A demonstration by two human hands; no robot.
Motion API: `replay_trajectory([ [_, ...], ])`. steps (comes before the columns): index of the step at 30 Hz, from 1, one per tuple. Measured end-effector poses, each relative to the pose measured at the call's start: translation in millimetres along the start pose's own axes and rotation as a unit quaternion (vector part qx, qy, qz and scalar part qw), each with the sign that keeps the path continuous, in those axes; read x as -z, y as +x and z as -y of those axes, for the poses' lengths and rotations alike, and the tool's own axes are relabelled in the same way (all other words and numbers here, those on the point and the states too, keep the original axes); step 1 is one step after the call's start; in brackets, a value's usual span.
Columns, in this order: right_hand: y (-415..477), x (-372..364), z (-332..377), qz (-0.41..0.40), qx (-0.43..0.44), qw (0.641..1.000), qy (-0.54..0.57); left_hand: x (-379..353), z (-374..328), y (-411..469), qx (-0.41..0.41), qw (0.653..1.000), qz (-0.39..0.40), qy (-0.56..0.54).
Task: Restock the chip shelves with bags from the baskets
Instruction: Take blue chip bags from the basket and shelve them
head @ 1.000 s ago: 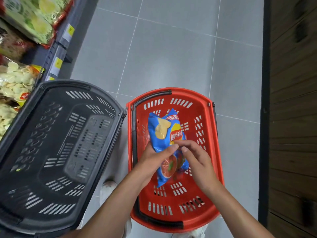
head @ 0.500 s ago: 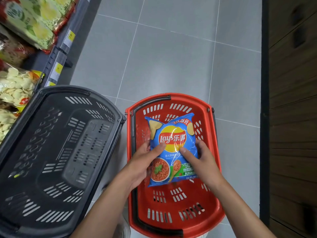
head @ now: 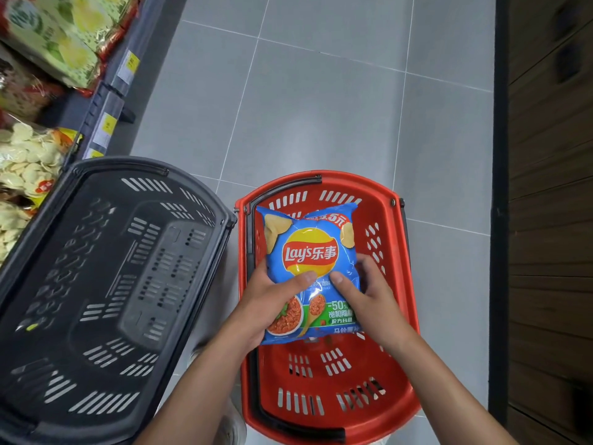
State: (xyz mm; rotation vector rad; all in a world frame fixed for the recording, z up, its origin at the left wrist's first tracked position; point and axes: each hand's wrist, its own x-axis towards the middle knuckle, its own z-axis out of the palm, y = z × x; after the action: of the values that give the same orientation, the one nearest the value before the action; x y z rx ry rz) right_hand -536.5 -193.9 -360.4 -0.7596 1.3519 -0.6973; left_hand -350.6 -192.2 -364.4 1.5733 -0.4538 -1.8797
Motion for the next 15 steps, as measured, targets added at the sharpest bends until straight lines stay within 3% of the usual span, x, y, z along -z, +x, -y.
replay_trajectory([
  [3,18,5,-17,-0.036,-0.034,0.999,-0.011,6,-5,7,-0.068,0.995,-0.068,0.037],
  [7,45,17,-64,-0.102,-0.144,0.981,-0.079,15,-13,14,-0.177,0.968,-0.148,0.094],
  [11,62,21,-116,-0.123,-0.235,0.923,-0.278,22,-17,15,-0.206,0.958,-0.166,0.107],
  [15,73,14,-149,-0.126,-0.239,0.864,-0.425,30,-16,18,-0.201,0.959,-0.181,0.088],
])
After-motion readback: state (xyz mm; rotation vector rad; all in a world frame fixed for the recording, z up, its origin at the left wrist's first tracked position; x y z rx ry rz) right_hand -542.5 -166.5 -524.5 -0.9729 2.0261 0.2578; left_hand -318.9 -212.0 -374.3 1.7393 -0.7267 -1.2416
